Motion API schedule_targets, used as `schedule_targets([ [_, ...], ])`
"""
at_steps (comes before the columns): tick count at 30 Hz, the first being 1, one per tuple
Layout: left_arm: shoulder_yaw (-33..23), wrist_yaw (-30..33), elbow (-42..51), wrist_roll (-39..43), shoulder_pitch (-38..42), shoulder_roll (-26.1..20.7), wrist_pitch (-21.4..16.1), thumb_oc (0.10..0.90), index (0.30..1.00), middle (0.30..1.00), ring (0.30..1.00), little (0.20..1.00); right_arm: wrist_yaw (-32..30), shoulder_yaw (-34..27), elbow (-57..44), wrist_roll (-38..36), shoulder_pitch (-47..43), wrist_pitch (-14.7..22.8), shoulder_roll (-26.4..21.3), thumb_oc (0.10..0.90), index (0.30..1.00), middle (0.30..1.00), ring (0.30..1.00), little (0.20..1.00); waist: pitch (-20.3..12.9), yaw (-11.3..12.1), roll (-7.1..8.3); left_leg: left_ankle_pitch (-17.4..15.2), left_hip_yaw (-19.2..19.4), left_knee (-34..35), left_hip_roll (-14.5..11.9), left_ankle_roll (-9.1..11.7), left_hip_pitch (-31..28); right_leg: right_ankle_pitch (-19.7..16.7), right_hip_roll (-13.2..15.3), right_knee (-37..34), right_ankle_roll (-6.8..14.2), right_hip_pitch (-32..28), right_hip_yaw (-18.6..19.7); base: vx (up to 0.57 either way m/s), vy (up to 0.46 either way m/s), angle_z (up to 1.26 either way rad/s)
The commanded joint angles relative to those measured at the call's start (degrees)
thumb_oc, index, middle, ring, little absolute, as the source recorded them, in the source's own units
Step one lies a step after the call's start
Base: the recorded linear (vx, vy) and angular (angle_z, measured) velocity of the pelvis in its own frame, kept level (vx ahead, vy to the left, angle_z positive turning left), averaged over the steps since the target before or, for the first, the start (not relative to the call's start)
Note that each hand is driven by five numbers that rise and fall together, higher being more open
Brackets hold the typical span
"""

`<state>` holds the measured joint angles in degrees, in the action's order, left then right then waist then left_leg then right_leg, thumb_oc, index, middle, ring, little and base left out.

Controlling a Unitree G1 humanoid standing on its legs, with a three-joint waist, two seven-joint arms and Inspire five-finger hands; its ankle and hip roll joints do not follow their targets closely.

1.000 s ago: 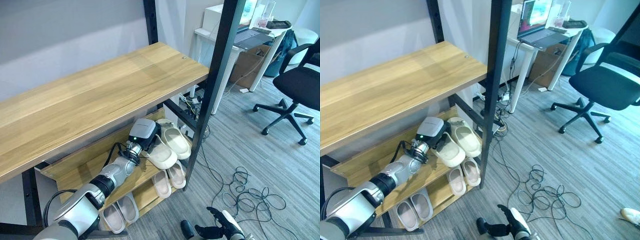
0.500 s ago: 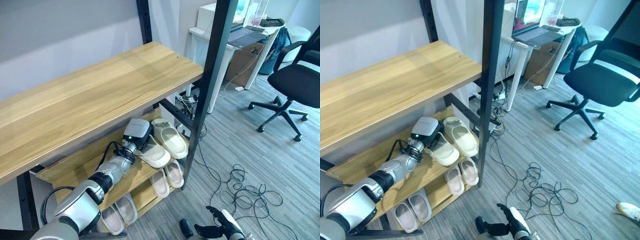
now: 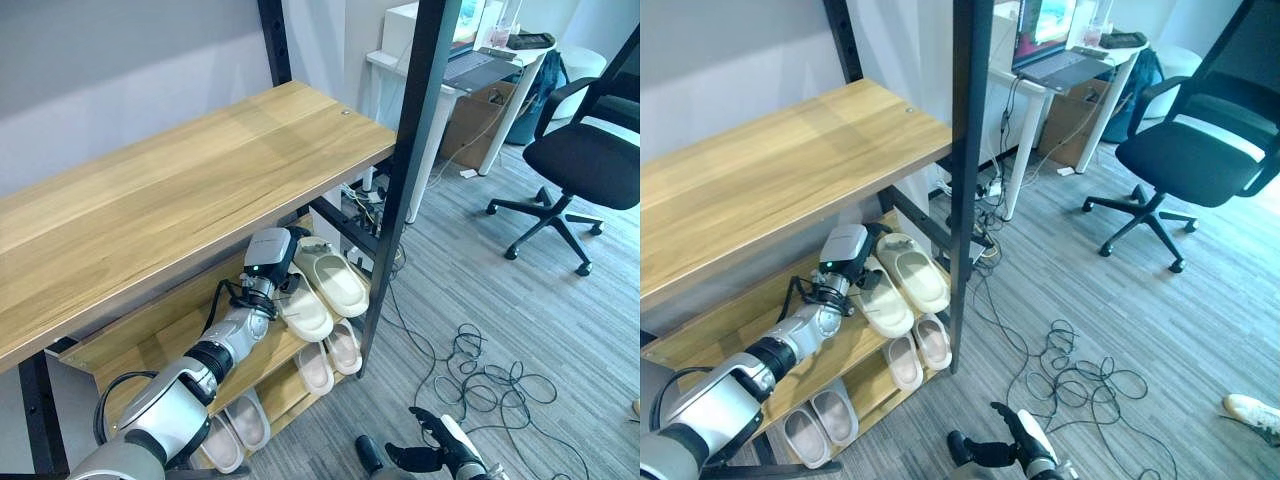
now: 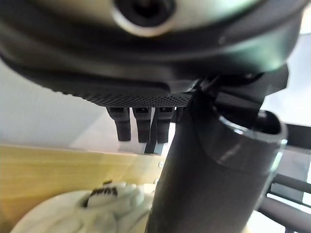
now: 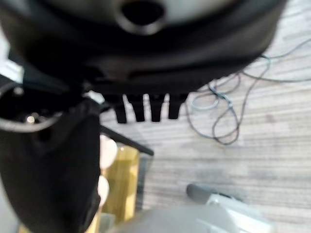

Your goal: Arrange the slippers neatly on the shoe rack.

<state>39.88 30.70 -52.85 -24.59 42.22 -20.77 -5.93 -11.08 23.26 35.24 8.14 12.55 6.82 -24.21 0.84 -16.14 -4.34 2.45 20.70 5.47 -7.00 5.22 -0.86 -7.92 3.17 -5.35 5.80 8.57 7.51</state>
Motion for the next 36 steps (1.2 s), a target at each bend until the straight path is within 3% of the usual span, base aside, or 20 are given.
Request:
schedule_targets([
  [1,-4.22,6.41,2.63,-1.84,6.0,-2.87,-1.96,0.8,0.9,0.9,0.9,0.9,-2.06,0.03,-3.77,-1.39,0.34,3.5,-1.88,0.8,0.9,0.9,0.9,0.9,-0.3,1.09,1.15,-4.11,-4.47,-0.47,-0.82,2.02,-1.4,7.84,1.95,0.35,4.25,-4.01,-5.05,0.01,0.017,0.03],
  [6,-4.99,7.2,6.02,-3.96,4.34,-3.82,-1.48,0.8,0.9,0.9,0.9,0.9,-2.05,0.46,-2.73,-1.3,0.36,3.68,-1.08,0.8,0.9,0.9,0.9,0.9,0.12,1.86,1.63,-4.27,-5.27,-0.47,-0.55,1.87,-1.94,8.11,2.18,0.35,4.18,-5.29,-5.79,0.0,0.004,0.04],
  [13,-8.45,6.96,18.0,-4.04,-0.33,-5.23,-2.6,0.8,0.9,0.9,0.9,0.9,-1.92,0.34,-2.43,-1.2,0.51,3.26,0.08,0.8,0.9,0.9,0.9,0.9,0.33,3.32,2.27,-4.41,-6.77,-0.47,-0.07,1.48,-2.18,8.28,2.6,0.35,4.06,-6.54,-7.08,0.0,0.009,0.09],
  [22,-5.62,2.59,12.24,-2.75,-0.26,-2.75,-3.05,0.8,0.9,0.9,0.9,0.9,-1.45,1.01,-0.73,-0.69,0.48,2.46,0.36,0.8,0.9,0.9,0.9,0.9,0.55,3.29,2.33,-4.3,-7.23,-0.47,0.02,1.35,-2.2,8.2,2.79,0.35,4.05,-6.65,-7.4,0.0,0.002,0.04],
  [27,-4.68,-2.26,8.35,2.91,-1.39,0.01,-5.02,0.8,0.9,0.9,0.9,0.9,-1.44,0.03,-0.86,-0.37,1.3,1.97,0.3,0.8,0.9,0.9,0.9,0.9,0.42,3.09,2.13,-4.32,-7.07,-0.47,0.05,1.3,-2.31,8.16,2.82,0.35,4.11,-6.62,-7.29,0.0,0.0,0.0],
  [36,-4.41,-5.45,8.78,7.81,-3.07,2.61,-6.2,0.8,0.9,0.9,0.9,0.9,-1.4,-0.99,-1.13,-0.51,1.57,1.38,0.32,0.8,0.9,0.9,0.9,0.9,0.37,3.22,1.83,-4.23,-7.17,-0.47,0.03,1.15,-2.33,8.24,2.81,0.35,4.02,-6.85,-7.53,0.0,0.0,0.0],
])
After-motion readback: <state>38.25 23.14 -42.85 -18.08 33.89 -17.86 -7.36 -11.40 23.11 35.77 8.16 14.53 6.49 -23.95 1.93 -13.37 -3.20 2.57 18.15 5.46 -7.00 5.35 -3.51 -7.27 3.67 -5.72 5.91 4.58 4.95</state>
